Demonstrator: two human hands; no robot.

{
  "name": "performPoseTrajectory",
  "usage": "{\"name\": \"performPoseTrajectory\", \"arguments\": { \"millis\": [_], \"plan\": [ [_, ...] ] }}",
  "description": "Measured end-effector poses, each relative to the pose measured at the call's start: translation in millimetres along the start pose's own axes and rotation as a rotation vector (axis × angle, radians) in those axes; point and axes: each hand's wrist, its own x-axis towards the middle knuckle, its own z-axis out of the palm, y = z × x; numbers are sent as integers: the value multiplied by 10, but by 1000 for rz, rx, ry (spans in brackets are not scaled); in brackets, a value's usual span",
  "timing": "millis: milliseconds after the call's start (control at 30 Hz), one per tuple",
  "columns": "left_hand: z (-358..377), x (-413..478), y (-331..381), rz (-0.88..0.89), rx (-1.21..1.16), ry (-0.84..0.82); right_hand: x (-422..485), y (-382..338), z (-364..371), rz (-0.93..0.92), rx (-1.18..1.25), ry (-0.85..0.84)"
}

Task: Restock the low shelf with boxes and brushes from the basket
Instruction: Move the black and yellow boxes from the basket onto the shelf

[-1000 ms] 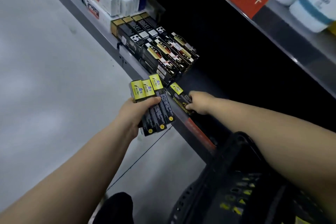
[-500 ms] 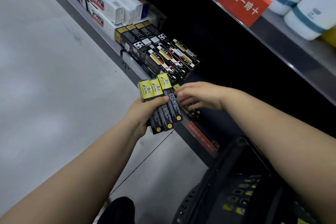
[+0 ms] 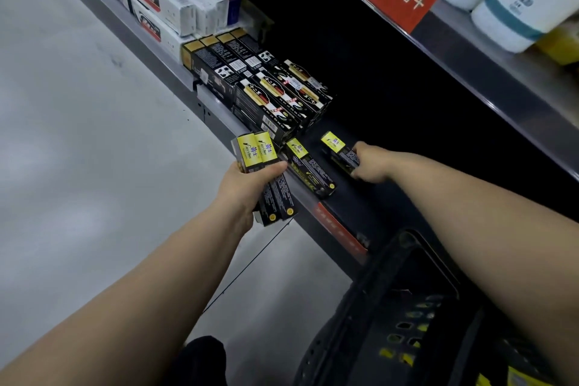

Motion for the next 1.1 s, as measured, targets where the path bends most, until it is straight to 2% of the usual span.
{"name": "performPoseTrajectory", "arguments": {
  "millis": [133, 333, 567, 633, 733, 867, 933, 1000, 1100],
  "plan": [
    [24, 28, -31, 8, -13, -12, 192, -187, 102, -70, 26, 23],
    [44, 44, -36, -30, -42, -74, 279, -271, 303, -83, 80, -170],
    [65, 24, -68, -108, -101, -95, 164, -281, 169, -114, -47, -94],
    [60, 33, -53, -118, -131, -89, 58, -344, -10, -180, 78, -61],
    [75, 35, 1, -97, -162, -134, -213, -509, -94, -306, 488, -298],
    [125, 10, 49, -74, -185, -183, -386, -666, 5, -447, 515, -397],
    [134, -1, 47, -74, -187, -170, -354, -614, -69, -422, 561, -431],
    [121, 2, 28, -77, -157, -149, -284, -450, -178, -328, 545, -347],
    [102, 9, 4, -94, -127, -105, -103, -106, -239, -129, 315, -102]
  ]
}}
